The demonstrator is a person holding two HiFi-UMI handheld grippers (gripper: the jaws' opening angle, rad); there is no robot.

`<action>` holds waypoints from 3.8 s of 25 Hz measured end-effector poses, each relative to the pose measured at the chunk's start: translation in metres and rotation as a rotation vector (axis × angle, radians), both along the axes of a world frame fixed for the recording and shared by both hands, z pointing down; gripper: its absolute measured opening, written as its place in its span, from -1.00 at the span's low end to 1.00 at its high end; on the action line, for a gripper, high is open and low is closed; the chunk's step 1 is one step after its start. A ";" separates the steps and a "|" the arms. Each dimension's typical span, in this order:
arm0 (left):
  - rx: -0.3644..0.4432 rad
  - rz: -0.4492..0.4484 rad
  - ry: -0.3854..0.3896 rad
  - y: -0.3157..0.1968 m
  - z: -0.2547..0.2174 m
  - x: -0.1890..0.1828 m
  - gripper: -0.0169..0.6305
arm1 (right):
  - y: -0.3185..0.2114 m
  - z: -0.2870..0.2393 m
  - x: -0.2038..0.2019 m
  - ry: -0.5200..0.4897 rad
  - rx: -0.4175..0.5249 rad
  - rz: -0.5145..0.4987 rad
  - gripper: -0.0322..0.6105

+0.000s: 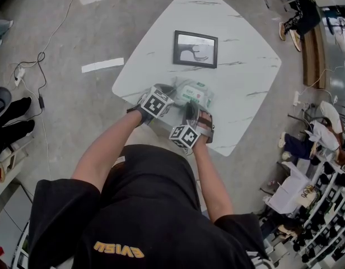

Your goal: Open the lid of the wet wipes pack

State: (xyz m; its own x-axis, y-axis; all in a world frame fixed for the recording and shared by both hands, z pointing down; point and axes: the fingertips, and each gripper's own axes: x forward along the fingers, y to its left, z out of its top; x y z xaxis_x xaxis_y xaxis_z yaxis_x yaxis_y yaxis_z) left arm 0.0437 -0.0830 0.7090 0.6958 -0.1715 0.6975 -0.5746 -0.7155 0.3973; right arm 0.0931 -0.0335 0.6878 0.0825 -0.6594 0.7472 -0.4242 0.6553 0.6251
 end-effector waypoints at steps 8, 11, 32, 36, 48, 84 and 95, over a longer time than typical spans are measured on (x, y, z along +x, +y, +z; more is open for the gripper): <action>0.002 0.009 -0.001 -0.001 0.001 -0.001 -0.74 | -0.005 -0.009 0.000 -0.002 0.052 -0.008 -0.66; 0.005 0.009 -0.003 0.000 0.003 0.000 -0.74 | -0.006 -0.011 0.001 0.002 0.058 -0.010 -0.66; 0.025 0.020 -0.003 0.001 0.002 0.001 -0.74 | -0.026 -0.046 0.008 0.009 0.200 0.035 -0.89; 0.029 0.019 -0.009 0.000 0.001 -0.001 -0.74 | -0.057 -0.064 0.022 -0.004 0.236 0.075 -0.89; 0.008 0.025 -0.010 0.001 0.001 -0.002 -0.74 | -0.030 -0.067 0.035 -0.083 0.181 0.086 -0.76; 0.004 0.022 -0.009 0.002 0.001 0.001 -0.74 | -0.047 -0.056 0.041 -0.114 0.159 0.106 -0.48; 0.001 0.024 -0.011 0.002 0.000 0.001 -0.74 | -0.063 -0.051 0.054 -0.286 0.114 0.245 -0.44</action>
State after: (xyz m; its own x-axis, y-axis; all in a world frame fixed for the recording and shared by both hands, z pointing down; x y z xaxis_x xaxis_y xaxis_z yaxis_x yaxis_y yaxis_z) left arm 0.0443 -0.0811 0.7086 0.6920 -0.1560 0.7049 -0.5618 -0.7296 0.3900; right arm 0.1474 -0.0960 0.6370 0.0471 -0.7262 0.6859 -0.7271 0.4459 0.5220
